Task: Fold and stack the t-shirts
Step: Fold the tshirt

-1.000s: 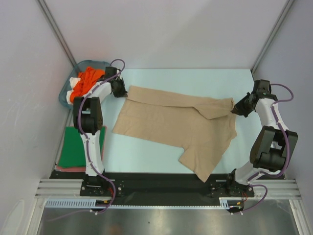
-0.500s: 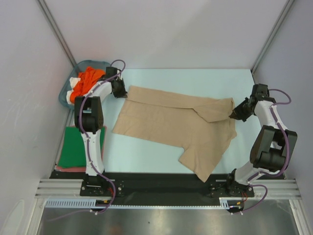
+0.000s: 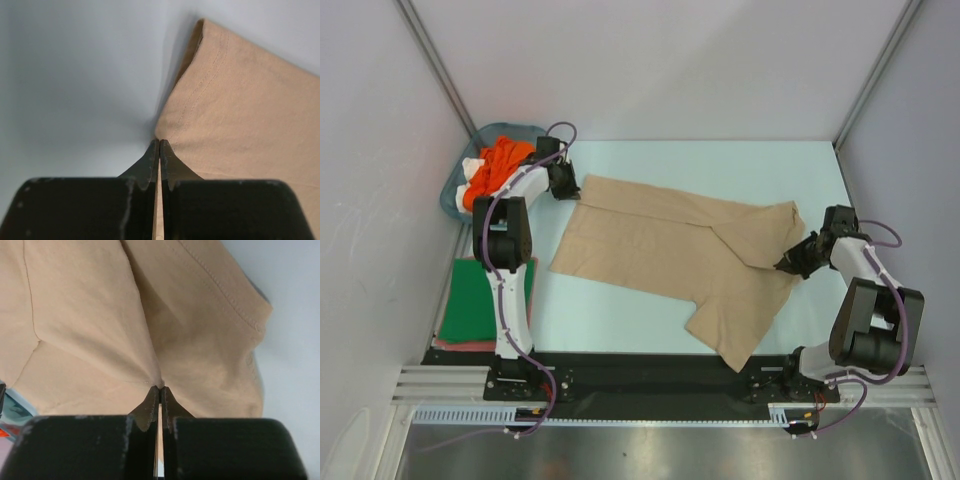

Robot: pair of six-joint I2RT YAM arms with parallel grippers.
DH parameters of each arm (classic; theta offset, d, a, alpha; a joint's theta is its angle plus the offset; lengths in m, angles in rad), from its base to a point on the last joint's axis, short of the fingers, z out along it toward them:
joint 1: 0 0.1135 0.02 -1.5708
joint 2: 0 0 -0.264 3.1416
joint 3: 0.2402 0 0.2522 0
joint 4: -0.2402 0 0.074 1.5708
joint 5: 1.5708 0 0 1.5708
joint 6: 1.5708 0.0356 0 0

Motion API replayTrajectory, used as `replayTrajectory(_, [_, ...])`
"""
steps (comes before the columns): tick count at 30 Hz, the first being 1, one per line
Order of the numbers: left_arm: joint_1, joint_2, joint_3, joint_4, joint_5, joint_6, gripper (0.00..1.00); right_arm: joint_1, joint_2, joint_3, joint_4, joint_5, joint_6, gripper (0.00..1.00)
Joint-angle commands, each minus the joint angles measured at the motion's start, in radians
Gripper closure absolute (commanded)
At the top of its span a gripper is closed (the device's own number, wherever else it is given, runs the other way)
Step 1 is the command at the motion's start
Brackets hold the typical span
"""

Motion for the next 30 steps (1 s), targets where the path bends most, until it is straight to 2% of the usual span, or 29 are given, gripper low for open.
replayTrajectory(1, [0.012,0.002,0.048,-0.002,-0.002,0.019,0.98,0.008,-0.065,-0.034,0.081,-0.007,0.047,1.0])
replayTrajectory(5, [0.012,0.005,0.042,-0.002,-0.002,0.012,0.96,0.006,-0.016,0.021,0.078,0.003,0.042,0.98])
replayTrajectory(7, [0.012,-0.006,0.032,-0.002,-0.005,0.009,0.92,0.011,-0.007,0.037,0.084,-0.002,0.053,0.97])
replayTrajectory(11, [0.012,-0.041,0.003,-0.001,-0.035,0.0,0.92,0.023,-0.02,0.034,0.057,0.001,0.089,0.97])
replayTrajectory(17, [0.012,-0.086,-0.01,-0.025,-0.081,-0.015,0.67,0.023,-0.062,-0.014,0.081,-0.024,0.175,0.97])
replayTrajectory(18, [0.012,-0.109,-0.014,-0.025,-0.084,-0.015,0.66,0.022,-0.053,-0.005,0.076,-0.033,0.175,0.97])
replayTrajectory(21, [0.01,-0.152,-0.019,-0.024,-0.101,-0.023,0.62,0.028,-0.06,0.01,0.052,-0.033,0.174,0.96])
replayTrajectory(24, [0.009,-0.173,-0.002,-0.014,-0.056,-0.043,0.63,0.029,-0.079,0.017,0.023,-0.024,0.181,0.96])
replayTrajectory(30, [-0.02,-0.112,0.068,0.05,0.06,-0.096,0.65,0.042,-0.146,-0.017,-0.017,-0.005,0.266,0.97])
